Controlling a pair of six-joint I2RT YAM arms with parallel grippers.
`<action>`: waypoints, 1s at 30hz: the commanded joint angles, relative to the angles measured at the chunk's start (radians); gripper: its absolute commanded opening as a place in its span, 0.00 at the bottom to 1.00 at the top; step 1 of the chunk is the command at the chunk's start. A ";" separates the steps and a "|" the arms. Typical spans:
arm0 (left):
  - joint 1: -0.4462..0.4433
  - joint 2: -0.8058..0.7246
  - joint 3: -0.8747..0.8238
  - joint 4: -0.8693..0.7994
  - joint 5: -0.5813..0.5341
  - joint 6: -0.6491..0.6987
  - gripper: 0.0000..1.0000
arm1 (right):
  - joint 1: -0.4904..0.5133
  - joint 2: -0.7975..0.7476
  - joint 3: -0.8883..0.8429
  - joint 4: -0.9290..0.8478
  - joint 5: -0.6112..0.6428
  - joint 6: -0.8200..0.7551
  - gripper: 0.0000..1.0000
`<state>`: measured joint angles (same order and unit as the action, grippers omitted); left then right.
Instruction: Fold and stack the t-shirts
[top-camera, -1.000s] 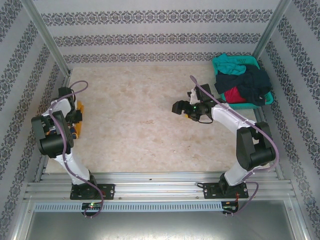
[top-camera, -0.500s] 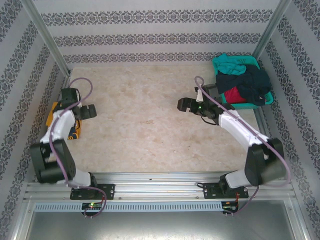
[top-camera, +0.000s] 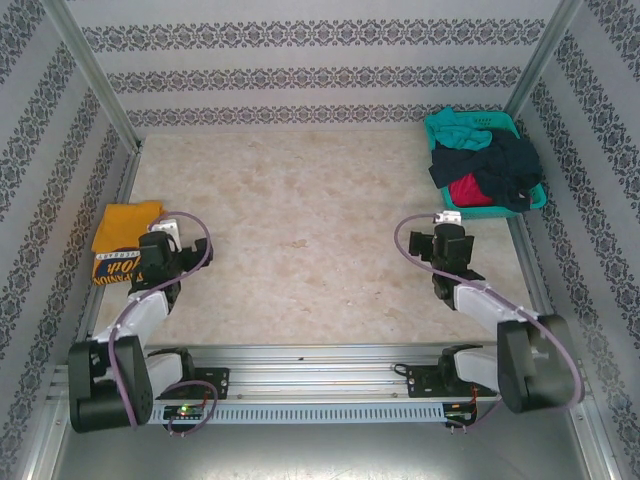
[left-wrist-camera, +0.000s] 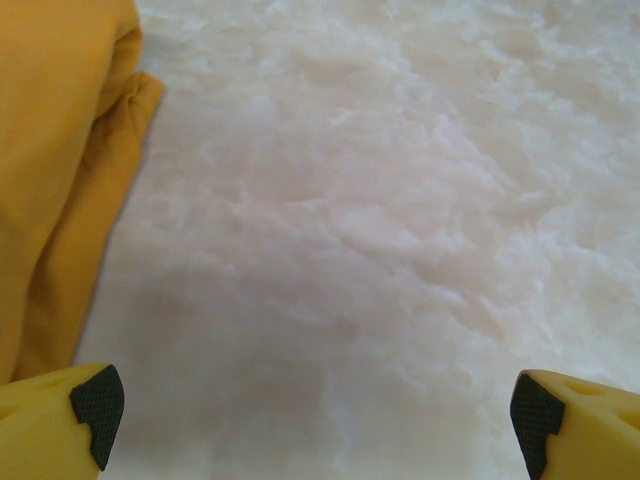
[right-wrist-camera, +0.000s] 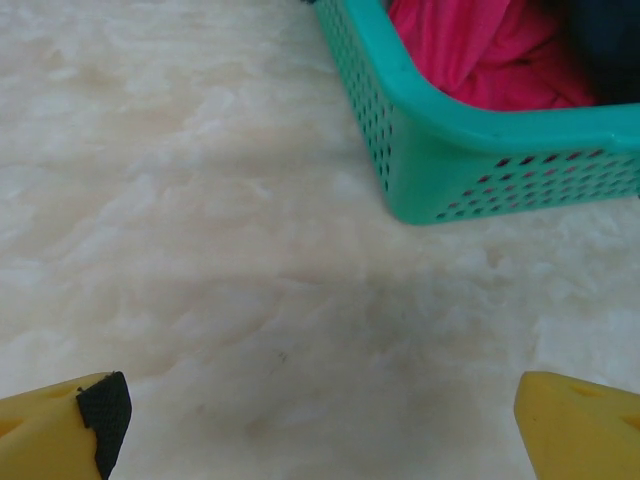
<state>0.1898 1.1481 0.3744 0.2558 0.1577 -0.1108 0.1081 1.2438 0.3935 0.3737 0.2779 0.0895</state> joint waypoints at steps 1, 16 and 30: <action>0.000 0.098 -0.030 0.366 0.035 -0.001 1.00 | -0.031 0.076 0.005 0.279 0.016 -0.049 0.98; -0.172 0.411 0.006 0.641 -0.107 0.105 1.00 | -0.076 0.273 -0.018 0.547 -0.155 -0.049 0.98; -0.181 0.431 0.009 0.676 -0.051 0.138 1.00 | -0.076 0.266 -0.015 0.529 -0.155 -0.050 0.98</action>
<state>0.0132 1.5795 0.3691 0.9001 0.0643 -0.0040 0.0410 1.5105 0.3878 0.8661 0.1402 0.0483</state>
